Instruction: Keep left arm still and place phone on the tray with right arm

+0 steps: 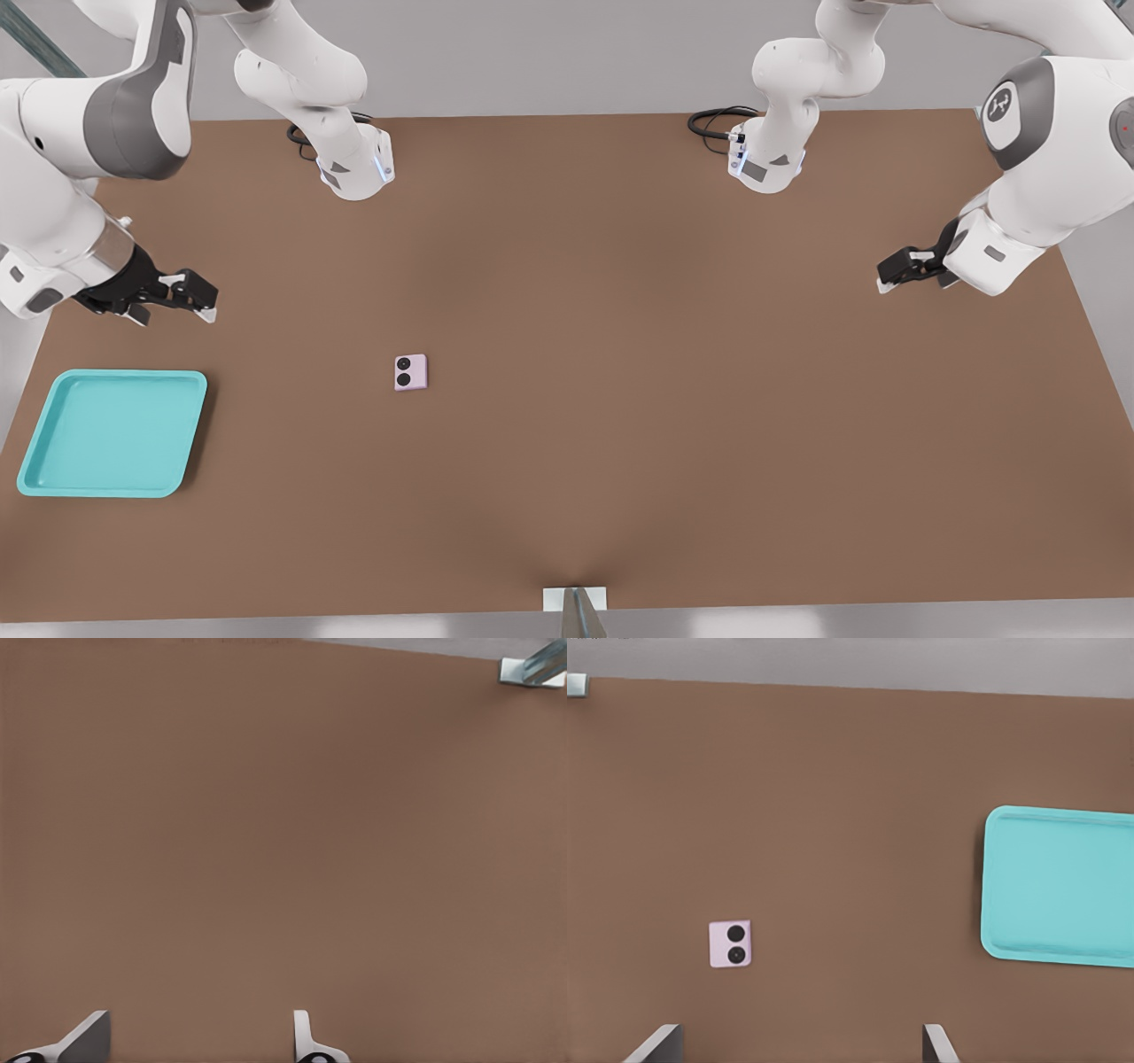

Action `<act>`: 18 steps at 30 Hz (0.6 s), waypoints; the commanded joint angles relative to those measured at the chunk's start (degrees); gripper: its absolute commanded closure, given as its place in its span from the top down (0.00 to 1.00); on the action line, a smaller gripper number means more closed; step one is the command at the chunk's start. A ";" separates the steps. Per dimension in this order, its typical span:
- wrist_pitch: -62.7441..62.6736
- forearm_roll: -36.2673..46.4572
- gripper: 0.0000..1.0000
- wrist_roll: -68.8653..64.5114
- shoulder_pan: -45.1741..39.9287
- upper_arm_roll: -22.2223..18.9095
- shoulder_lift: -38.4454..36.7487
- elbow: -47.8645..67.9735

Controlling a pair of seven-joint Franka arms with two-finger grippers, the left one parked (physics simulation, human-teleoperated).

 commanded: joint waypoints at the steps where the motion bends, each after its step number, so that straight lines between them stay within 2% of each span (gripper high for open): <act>1: 0.32 0.12 1.00 1.86 0.05 0.05 -0.10 0.03; 3: 1.90 0.29 1.00 2.83 0.75 0.22 0.60 -1.81; 5: 4.62 -0.85 1.00 3.53 0.75 4.35 4.11 -2.34; 7: 9.28 -0.94 1.00 5.73 2.95 4.70 8.42 -2.34; 13: 14.73 -2.52 1.00 26.55 13.84 4.79 16.15 -2.78; 16: 20.71 -1.12 1.00 33.67 14.02 7.34 16.16 -8.75; 18: 23.26 1.17 1.00 36.84 14.02 7.60 16.42 -11.83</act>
